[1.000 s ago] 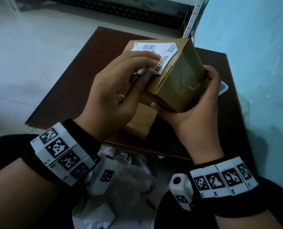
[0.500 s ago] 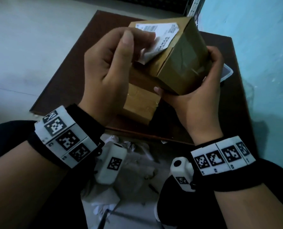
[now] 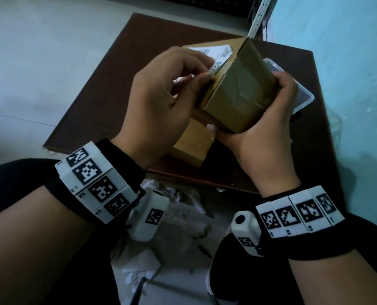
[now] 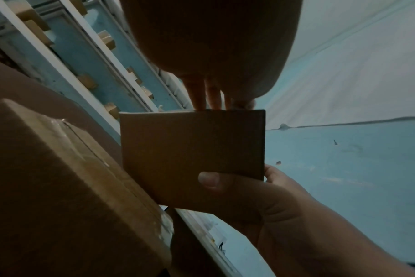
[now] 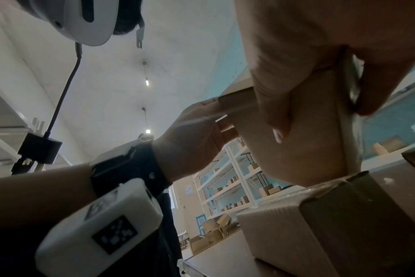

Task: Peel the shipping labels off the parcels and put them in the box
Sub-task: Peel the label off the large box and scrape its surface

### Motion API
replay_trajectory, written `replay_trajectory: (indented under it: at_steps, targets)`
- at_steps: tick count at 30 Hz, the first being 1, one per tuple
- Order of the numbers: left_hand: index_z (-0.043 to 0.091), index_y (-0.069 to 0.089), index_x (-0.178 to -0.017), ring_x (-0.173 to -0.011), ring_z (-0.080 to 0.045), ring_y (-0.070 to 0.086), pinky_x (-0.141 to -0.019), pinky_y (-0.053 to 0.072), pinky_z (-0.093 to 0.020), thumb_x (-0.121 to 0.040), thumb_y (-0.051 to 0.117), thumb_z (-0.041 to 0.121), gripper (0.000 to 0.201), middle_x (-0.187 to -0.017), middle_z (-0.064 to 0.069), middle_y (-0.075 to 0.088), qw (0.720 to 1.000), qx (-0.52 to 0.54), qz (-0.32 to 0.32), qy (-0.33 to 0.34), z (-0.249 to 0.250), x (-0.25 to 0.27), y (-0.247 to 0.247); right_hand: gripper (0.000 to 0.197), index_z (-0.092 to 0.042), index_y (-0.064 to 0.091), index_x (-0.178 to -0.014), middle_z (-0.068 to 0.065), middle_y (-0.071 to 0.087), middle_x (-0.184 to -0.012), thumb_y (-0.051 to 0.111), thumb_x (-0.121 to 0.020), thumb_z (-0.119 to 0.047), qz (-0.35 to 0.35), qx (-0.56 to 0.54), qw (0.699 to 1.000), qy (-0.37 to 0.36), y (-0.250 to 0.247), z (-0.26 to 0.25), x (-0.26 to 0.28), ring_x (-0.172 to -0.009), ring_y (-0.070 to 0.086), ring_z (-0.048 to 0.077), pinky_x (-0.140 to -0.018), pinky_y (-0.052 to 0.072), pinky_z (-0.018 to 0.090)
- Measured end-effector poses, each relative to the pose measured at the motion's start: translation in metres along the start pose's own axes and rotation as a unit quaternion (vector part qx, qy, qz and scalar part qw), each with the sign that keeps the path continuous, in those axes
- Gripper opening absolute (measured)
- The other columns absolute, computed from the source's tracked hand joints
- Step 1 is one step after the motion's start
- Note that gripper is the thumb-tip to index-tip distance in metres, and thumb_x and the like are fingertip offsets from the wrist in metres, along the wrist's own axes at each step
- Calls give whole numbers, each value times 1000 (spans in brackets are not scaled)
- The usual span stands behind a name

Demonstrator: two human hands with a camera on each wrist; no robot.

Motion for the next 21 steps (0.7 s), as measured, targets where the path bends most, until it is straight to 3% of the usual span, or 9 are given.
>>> replay_trajectory:
  at_steps: [2, 5, 8, 10, 13, 17, 19, 21]
  targets:
    - [-6, 67, -105, -109, -17, 68, -87, 58, -28, -104, 61, 5, 13, -115, -12, 69, 1000, 14, -2, -25, -2, 3, 2, 111, -29, 25, -147, 0, 32, -154, 101, -67, -32, -11, 1, 1000, 10, 1, 2, -1, -144, 42, 16, -114, 53, 43]
    - [-3, 64, -112, -110, -23, 70, -90, 61, -44, -108, 50, 5, 16, -121, -15, 69, 990, 108, 15, -89, 0, 6, 4, 110, -38, 21, -141, 1, 30, -153, 101, -64, -33, -1, -5, 1000, 10, 0, 5, -1, -145, 43, 18, -113, 53, 43]
    - [-4, 61, -127, -119, -21, 69, -95, 61, -39, -104, 64, 13, 28, -131, -15, 66, 984, 135, 13, -111, 3, 3, 4, 111, -37, 21, -143, 3, 30, -155, 100, -65, -34, 4, -11, 1000, 12, 0, 5, 1, -145, 43, 19, -111, 55, 42]
    - [-4, 67, -123, -119, -21, 69, -96, 61, -38, -101, 71, 14, 29, -126, -15, 69, 992, 99, 0, -82, 2, 3, 5, 111, -30, 23, -146, 5, 29, -154, 98, -65, -31, 11, -3, 1000, 1, 0, 5, 2, -144, 44, 22, -109, 56, 43]
    - [-4, 72, -110, -112, -17, 71, -93, 60, -34, -102, 67, 8, 15, -118, -12, 73, 997, 48, 8, -66, -4, 4, 5, 111, -20, 26, -147, 7, 29, -153, 100, -64, -26, 15, 6, 1000, -7, 2, 4, 3, -144, 43, 25, -109, 56, 44]
    - [-7, 65, -121, -108, -19, 72, -85, 61, -28, -104, 61, 5, 20, -121, -14, 70, 990, 91, 17, -104, -3, 6, 6, 114, -16, 26, -147, 10, 27, -154, 102, -63, -25, 25, 8, 999, -35, 2, 3, 2, -146, 41, 27, -107, 57, 44]
    - [-7, 59, -133, -111, -21, 72, -84, 61, -26, -104, 61, 4, 31, -125, -17, 69, 975, 168, 38, -137, 1, 5, 5, 116, -19, 22, -147, 14, 26, -155, 101, -63, -30, 37, 9, 997, -61, 1, 3, 0, -148, 40, 31, -109, 57, 47]
    - [-7, 58, -136, -113, -21, 72, -84, 62, -29, -103, 63, 7, 36, -124, -18, 70, 966, 209, 43, -146, 3, 4, 3, 111, -34, 21, -143, 16, 25, -158, 99, -63, -34, 39, 10, 996, -76, 1, 2, 0, -151, 37, 34, -112, 54, 49]
Point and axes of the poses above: each hand's wrist, its own x-axis away from the middle knuckle, its own y-axis out of the palm, z = x × y, the point moved 3 cm from there along -x, towards the middle knuckle
